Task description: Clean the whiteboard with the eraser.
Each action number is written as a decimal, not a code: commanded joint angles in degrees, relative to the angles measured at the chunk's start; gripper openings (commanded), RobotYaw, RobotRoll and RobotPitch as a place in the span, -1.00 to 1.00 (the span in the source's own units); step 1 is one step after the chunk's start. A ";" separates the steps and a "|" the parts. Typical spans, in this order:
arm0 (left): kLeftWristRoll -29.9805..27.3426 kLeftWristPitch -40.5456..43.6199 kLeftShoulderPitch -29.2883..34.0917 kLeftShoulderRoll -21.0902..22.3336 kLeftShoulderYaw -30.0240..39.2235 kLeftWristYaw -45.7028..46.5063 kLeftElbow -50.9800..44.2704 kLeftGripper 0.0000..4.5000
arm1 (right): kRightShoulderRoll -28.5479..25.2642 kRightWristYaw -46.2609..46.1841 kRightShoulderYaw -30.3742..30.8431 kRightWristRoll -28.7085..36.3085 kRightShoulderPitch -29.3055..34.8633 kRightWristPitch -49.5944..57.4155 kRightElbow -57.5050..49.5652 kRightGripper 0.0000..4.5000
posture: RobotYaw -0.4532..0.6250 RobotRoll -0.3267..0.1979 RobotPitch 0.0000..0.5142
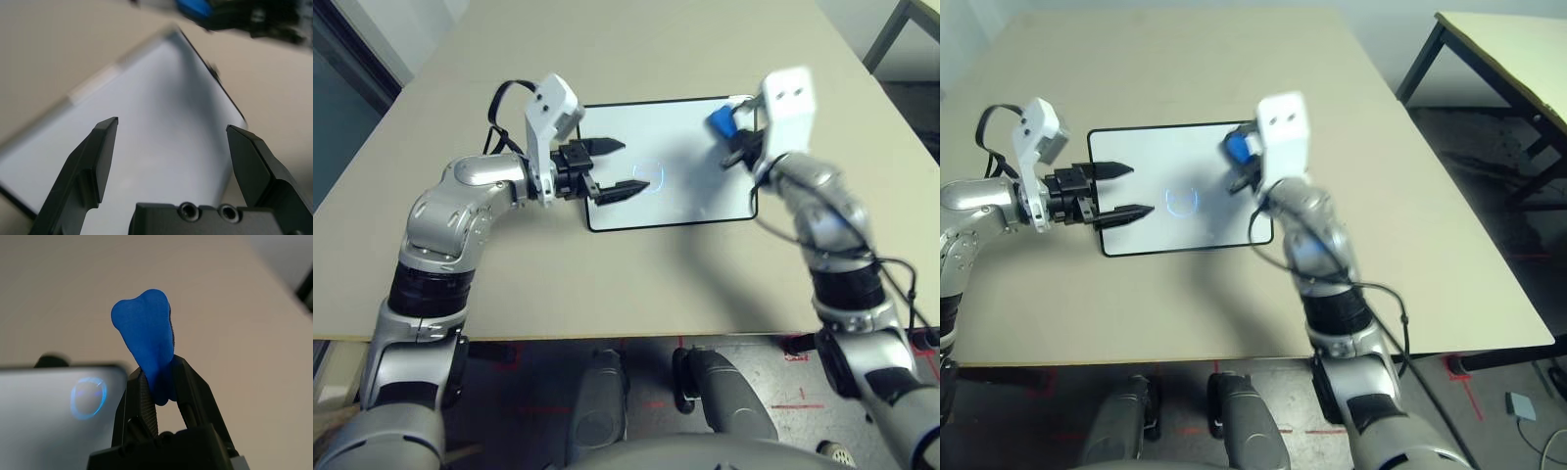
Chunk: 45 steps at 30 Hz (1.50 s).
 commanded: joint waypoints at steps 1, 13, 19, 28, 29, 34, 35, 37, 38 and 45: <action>2.15 -8.59 -0.09 -0.63 7.22 6.73 2.04 1.00 | -2.39 0.45 -1.36 1.25 3.27 3.13 0.23 -0.72 | -0.10 0.25 -0.37; 7.74 -26.63 9.77 -0.74 18.72 20.33 12.78 1.00 | -2.55 0.87 -1.90 5.95 12.69 5.46 11.36 -0.72 | -0.05 0.25 -0.37; 7.99 -30.69 15.91 -2.09 18.98 21.64 20.13 1.00 | -1.83 1.42 0.37 8.19 13.97 8.10 12.80 -0.72 | -0.03 0.25 -0.37; 7.31 -30.08 16.41 -2.59 17.45 22.95 22.91 1.00 | -0.13 0.88 0.33 11.21 13.72 13.43 11.35 -0.72 | -0.04 0.25 -0.36; 7.28 -29.98 16.06 -2.50 17.25 22.99 23.07 1.00 | 0.02 0.65 -0.34 11.39 13.52 13.80 11.36 -0.40 | -0.04 0.25 -0.36; 7.29 -30.02 14.27 -1.94 16.66 22.99 23.59 1.00 | -0.80 1.90 -4.92 14.17 12.54 17.44 9.34 0.33 | -0.05 0.25 -0.38; 7.32 -30.03 14.07 -1.91 16.60 22.94 23.66 1.00 | -1.34 2.49 -5.69 15.06 12.36 18.79 8.62 0.46 | -0.05 0.25 -0.38; 7.49 -30.09 13.75 -1.84 16.43 22.88 23.79 1.00 | -2.75 3.68 -7.12 16.78 11.68 20.97 7.19 0.75 | -0.06 0.25 -0.38; 7.56 -30.08 13.62 -1.79 16.37 22.85 23.80 1.00 | -3.59 4.21 -7.79 17.57 11.20 21.86 6.47 0.90 | -0.06 0.25 -0.38; 8.19 -31.76 12.61 -1.16 16.24 23.23 25.28 1.00 | -6.92 3.59 -17.45 19.12 7.46 4.51 11.19 0.99 | -0.11 0.25 -0.39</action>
